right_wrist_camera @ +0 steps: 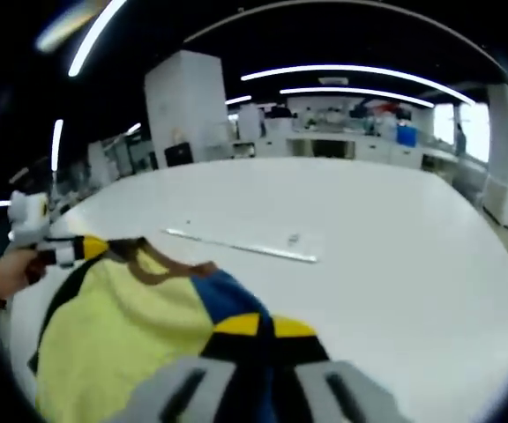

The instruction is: Fold the garment on the visible template until the final outline fits inside the template.

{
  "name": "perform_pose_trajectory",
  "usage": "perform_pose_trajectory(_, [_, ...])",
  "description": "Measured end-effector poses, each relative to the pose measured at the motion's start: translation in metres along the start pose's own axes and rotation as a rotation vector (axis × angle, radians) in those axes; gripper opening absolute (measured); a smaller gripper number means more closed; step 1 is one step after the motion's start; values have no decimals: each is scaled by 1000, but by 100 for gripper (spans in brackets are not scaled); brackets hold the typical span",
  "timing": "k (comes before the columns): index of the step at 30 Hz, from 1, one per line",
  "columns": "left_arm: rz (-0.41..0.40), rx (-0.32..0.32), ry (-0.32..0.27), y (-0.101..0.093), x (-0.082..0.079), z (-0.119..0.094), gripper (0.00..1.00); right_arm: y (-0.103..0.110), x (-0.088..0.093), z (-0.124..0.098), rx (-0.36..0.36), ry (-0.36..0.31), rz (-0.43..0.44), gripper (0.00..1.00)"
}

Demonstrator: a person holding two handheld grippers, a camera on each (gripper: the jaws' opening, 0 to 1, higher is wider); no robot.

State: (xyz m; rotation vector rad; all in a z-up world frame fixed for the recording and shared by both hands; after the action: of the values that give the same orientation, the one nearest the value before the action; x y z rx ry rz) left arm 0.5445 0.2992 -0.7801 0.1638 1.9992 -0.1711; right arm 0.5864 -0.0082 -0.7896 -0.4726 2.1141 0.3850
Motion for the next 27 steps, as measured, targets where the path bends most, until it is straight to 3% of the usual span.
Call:
perform_pose_trajectory(4, [40,-34,-25,2,-8,-6,1,2,-4,-1,-4,-17,-9,17])
perform_pose_trajectory(10, [26,-10,-46,-1,-22,-21,22,9,-11,-10,-32,-26,-27,42])
perform_pose_trajectory(16, [48,2,-65,0,-20,-36,39,26,-16,-28,-93,-15,-59,64])
perform_pose_trajectory(20, [70,29,-50,-1,-15,-47,44,38,-15,-41,-142,-2,-77,72])
perform_pose_trajectory(27, [88,115,-76,-24,-15,-76,60,55,-7,-68,-191,10,-120,76])
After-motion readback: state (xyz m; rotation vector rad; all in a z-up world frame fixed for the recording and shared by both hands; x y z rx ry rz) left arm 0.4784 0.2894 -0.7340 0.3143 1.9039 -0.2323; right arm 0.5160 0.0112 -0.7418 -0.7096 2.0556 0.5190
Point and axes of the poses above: the point that each gripper's makers call its tool centre point, and the gripper's own axes: z roughly forward along the fingers, y roughly to its left, x roughly out of its underside, the point moved 5 cm from there along -z, roughly backward along the fingers, and after that the axes turned 2 degrees about x, right-handed, at the moved point
